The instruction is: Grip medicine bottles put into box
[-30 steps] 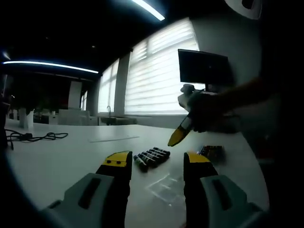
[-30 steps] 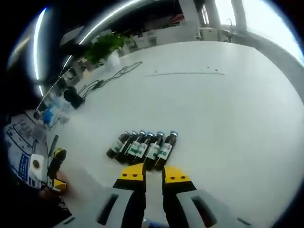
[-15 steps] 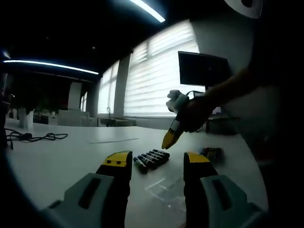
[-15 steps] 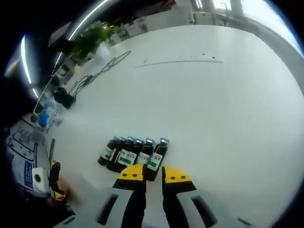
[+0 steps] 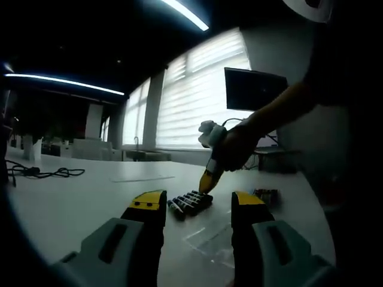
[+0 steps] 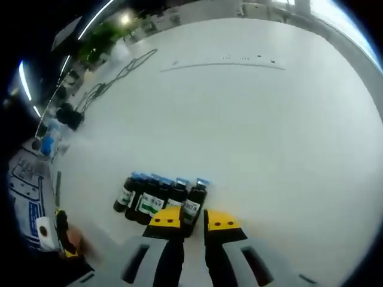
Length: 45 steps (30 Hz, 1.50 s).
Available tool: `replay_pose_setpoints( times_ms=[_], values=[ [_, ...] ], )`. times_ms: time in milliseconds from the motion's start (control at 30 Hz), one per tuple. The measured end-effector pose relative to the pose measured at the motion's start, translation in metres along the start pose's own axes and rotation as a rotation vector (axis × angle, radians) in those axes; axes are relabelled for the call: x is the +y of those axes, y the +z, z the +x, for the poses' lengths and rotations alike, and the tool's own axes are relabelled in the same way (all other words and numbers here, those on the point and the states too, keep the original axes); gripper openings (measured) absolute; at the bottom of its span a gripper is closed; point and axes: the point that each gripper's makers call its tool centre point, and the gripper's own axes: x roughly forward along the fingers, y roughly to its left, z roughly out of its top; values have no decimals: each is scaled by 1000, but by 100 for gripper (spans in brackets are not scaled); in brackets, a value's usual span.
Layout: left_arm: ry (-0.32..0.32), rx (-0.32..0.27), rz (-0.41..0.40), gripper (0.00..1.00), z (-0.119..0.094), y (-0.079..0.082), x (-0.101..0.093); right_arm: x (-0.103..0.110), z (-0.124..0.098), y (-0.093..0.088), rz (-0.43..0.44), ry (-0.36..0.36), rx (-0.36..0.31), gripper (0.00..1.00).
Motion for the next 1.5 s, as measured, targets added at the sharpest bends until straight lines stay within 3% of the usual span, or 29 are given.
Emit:
replay_pose_setpoints(
  times_ms=[133, 433, 533, 1000, 1333, 1500],
  values=[
    [1, -5, -3, 36, -1, 1, 1, -12, 4, 3, -7, -12, 16, 8],
    [-4, -1, -6, 36, 0, 0, 0, -2, 3, -7, 5, 1, -2, 7],
    [-1, 2, -6, 36, 0, -1, 0, -4, 1, -8, 19, -5, -34, 7],
    [-3, 25, 6, 36, 3, -6, -1, 21, -36, -29, 85, 111, -206, 7],
    [-19, 46, 8, 36, 4, -10, -4, 21, -49, -45, 62, 106, -282, 7],
    [-38, 46, 3, 36, 4, -11, -8, 25, -55, -52, 5, 80, -291, 7]
  ],
)
